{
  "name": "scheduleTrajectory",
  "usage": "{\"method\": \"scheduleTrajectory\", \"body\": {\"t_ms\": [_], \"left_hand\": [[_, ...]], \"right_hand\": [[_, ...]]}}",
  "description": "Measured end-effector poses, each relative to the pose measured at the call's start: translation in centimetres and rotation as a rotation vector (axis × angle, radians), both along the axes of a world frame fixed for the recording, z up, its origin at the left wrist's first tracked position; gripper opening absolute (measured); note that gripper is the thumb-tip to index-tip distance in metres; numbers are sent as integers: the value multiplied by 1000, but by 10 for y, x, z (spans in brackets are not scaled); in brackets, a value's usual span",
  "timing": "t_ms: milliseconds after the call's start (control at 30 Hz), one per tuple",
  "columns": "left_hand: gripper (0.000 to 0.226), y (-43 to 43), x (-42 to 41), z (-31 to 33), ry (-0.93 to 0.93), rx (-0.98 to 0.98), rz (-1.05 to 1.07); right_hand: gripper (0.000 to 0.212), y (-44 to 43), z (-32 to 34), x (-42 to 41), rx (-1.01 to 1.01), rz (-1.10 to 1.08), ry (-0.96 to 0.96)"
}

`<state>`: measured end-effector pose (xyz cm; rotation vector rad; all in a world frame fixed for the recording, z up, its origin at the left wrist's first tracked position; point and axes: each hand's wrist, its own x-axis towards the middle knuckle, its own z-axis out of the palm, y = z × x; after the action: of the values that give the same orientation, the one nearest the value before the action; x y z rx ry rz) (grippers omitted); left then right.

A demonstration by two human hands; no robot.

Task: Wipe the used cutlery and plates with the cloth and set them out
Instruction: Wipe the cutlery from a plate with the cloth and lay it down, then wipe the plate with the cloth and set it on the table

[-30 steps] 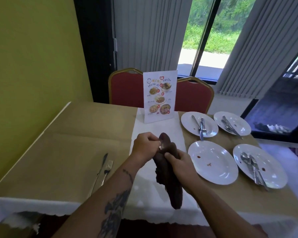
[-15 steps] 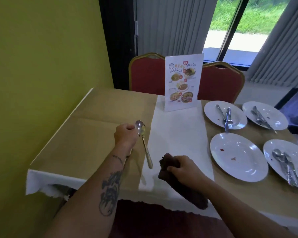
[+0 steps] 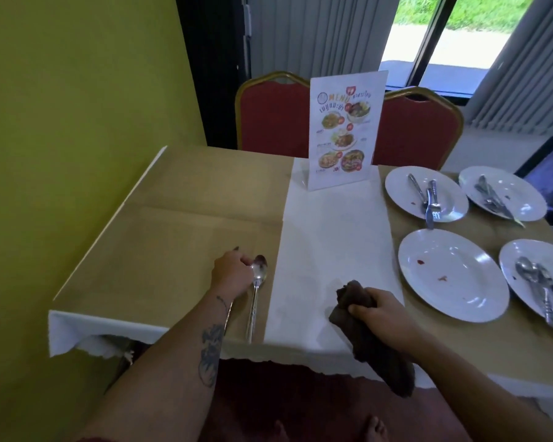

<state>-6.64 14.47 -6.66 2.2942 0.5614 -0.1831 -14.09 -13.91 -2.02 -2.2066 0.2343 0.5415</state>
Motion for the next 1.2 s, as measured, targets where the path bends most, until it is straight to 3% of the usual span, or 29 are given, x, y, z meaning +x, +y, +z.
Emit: {"method": "scheduleTrajectory", "body": {"t_ms": [167,333,533,700,933,1033,1200], "left_hand": [[9,1,4,-12,2,50,-71],[16,-1,6,-15,6,86,-116],[16,-1,8,-14,1,119,-113],[12,-25,14,-1,-37,94,-109],[8,-129,24,22,36,-189,-372],[8,-185,19,24,99,-257,-468],[46,-273,0,15,316,-509,-347]], "right_hand": [[6,1,0,-5,16,-39,4],[7,3,0,-7,55,-87,18],[23,-2,2,-7,137,-282,52],[19,-28,12,4,258,-448,52],[20,-104,28,12,257,-593,-31],[30,-135,28,15,229,-687,-64],[22,-190,35,14,123,-755,-212]]}}
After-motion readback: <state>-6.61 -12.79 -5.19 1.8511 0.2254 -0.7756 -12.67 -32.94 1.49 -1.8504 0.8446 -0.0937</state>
